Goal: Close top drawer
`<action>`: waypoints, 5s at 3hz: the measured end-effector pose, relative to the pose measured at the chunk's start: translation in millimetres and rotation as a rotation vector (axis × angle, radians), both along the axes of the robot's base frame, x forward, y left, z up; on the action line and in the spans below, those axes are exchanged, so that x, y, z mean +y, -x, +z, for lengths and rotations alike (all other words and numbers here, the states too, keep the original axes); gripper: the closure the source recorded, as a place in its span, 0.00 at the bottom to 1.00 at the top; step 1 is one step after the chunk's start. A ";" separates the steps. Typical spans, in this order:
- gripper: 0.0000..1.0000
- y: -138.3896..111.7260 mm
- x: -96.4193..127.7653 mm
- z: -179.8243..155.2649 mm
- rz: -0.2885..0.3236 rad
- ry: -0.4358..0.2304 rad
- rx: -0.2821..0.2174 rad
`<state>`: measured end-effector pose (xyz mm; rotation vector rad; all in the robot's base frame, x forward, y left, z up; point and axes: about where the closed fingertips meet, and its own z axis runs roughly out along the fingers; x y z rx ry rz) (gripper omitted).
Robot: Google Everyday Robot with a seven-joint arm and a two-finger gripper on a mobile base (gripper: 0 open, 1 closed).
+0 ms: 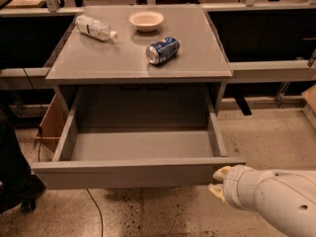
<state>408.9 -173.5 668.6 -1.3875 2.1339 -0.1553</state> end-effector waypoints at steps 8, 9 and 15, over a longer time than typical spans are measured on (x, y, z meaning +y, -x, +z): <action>1.00 -184.6 38.7 -16.0 0.136 -0.109 -0.338; 1.00 -184.6 38.7 -16.0 0.136 -0.109 -0.338; 1.00 -250.5 -11.9 -24.0 0.061 -0.028 -0.480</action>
Offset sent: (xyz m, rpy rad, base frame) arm 0.0526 0.0155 -0.0166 0.0412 -0.1324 0.0652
